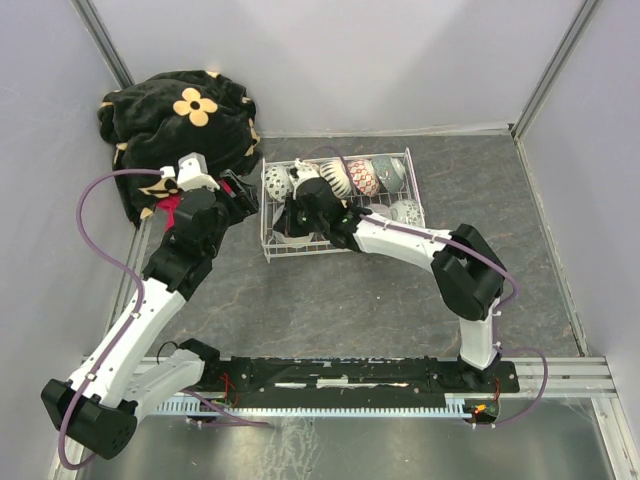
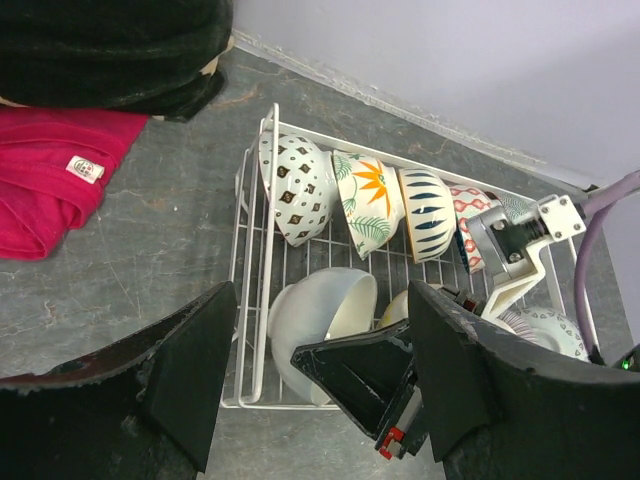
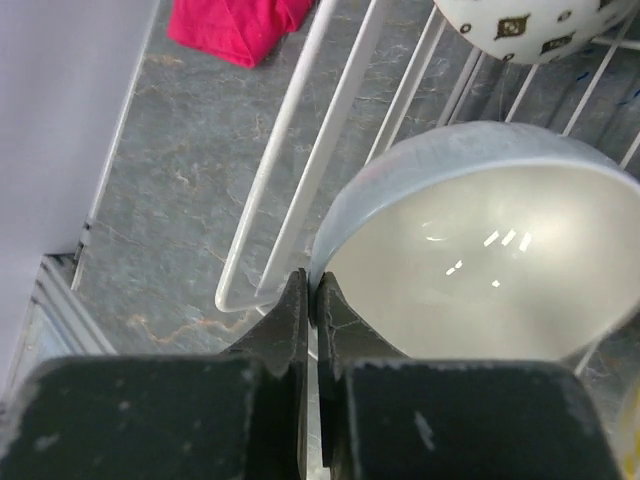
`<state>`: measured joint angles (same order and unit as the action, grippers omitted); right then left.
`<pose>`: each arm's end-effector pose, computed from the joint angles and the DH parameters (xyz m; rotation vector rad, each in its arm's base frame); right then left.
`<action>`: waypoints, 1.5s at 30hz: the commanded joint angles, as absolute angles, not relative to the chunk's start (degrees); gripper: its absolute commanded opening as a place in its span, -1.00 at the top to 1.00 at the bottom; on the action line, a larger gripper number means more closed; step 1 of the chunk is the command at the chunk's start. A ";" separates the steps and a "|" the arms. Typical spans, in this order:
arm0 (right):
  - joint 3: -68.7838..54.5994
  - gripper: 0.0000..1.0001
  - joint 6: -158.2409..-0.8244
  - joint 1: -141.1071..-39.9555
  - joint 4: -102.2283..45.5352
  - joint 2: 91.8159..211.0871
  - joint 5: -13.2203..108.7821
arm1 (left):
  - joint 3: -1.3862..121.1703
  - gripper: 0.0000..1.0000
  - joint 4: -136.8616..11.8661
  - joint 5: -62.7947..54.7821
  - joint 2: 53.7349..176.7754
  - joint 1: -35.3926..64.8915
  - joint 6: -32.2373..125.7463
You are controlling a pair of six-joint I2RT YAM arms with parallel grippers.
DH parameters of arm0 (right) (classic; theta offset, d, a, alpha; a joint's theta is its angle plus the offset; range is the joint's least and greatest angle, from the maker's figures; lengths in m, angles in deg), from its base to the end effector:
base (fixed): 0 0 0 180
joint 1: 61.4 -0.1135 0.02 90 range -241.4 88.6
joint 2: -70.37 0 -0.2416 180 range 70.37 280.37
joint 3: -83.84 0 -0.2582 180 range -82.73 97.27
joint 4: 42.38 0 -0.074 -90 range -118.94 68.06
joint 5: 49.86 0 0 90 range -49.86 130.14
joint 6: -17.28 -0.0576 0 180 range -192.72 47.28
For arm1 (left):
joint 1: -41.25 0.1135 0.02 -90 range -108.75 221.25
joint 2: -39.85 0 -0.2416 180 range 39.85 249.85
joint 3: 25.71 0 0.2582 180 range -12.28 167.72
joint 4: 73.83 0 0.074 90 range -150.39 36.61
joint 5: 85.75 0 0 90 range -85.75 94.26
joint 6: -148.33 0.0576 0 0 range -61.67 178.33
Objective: Load the bowls into the dish rack
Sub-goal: Pick up the bowl from the dish rack.
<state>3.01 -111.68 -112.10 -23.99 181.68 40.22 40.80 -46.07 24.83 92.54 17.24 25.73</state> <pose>0.2999 0.3665 0.2174 -0.2308 2.2359 0.9063 0.2352 -0.0826 0.3365 -0.3889 1.7722 -0.3791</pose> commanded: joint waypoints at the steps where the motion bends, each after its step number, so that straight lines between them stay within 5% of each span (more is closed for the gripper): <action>1: -5.16 0.97 -116.68 -111.02 -42.28 177.53 43.99 | 40.80 -0.52 -47.98 24.27 92.46 17.64 24.06; 30: -28.39 0.97 -135.97 -109.40 -104.32 185.31 47.11 | 39.02 -0.50 -49.58 23.69 95.59 17.82 24.41; 45: -30.54 0.97 -138.80 -108.60 -111.65 185.80 49.79 | 39.58 -0.50 -49.49 24.28 96.86 17.87 24.76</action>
